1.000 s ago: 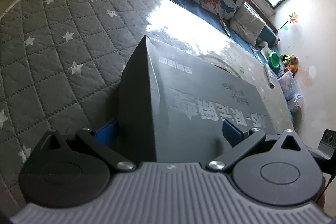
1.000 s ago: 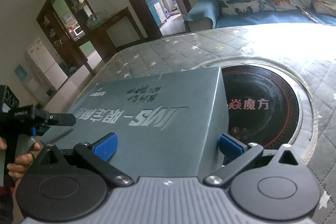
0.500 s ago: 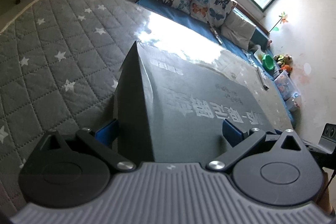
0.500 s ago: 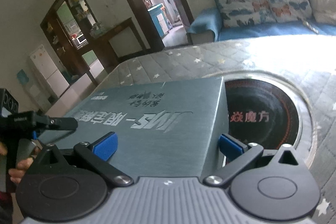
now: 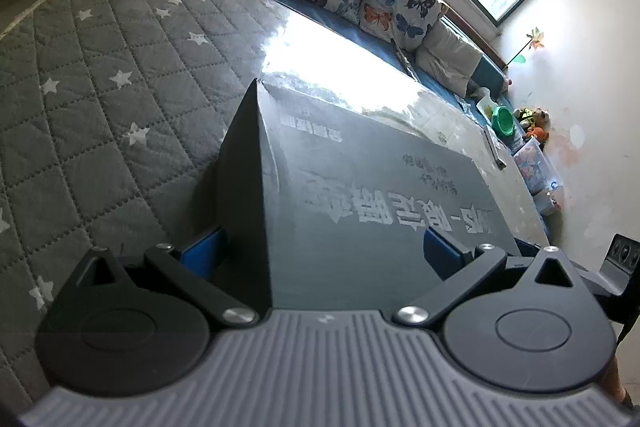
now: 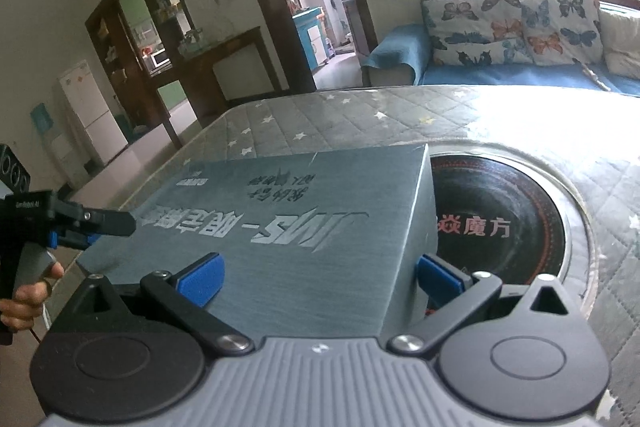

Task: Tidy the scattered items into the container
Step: 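Press the lid down onto the box with both grippers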

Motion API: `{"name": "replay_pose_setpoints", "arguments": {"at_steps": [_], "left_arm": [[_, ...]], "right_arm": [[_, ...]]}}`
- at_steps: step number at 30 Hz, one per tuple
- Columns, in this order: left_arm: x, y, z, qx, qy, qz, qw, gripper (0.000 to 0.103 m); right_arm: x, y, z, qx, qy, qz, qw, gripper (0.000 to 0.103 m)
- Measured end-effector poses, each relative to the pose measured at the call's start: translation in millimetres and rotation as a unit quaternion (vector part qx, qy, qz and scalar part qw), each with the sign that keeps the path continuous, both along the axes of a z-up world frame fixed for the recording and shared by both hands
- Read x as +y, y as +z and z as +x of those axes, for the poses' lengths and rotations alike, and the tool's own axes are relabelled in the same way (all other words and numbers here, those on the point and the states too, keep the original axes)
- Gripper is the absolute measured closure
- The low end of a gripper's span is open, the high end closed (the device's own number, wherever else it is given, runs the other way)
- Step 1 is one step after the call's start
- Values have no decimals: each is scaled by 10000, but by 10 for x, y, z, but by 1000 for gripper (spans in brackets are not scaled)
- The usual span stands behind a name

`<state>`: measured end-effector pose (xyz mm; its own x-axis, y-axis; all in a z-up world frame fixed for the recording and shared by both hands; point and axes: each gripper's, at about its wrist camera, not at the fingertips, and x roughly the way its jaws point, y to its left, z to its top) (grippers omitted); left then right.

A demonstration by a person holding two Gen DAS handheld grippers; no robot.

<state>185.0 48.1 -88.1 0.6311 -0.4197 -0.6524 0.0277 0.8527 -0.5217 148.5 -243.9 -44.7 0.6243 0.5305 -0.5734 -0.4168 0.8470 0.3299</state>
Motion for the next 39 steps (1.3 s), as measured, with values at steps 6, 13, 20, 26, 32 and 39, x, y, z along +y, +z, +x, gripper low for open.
{"name": "replay_pose_setpoints", "arguments": {"at_steps": [6,13,20,26,32,39], "left_arm": [[-13,-49,10,168,-2,125,9998,0],[-15,-43,-20,211,5,317,9993,0],[-68,-13,-100,262,58,678,9973,0],[-108,68,-231,196,98,1058,9941,0],[-192,163,-387,54,174,1397,9900,0],[-305,202,-536,-5,237,1680,9855,0]], "right_arm": [[25,-44,11,93,-38,-104,9999,0],[30,-82,13,122,-87,-112,9998,0],[18,-103,11,212,-156,-118,9996,0],[4,-101,-90,186,-258,-158,9994,0],[-5,-89,-216,136,-340,-212,9991,0],[-16,-75,-364,77,-435,-275,9986,0]]}}
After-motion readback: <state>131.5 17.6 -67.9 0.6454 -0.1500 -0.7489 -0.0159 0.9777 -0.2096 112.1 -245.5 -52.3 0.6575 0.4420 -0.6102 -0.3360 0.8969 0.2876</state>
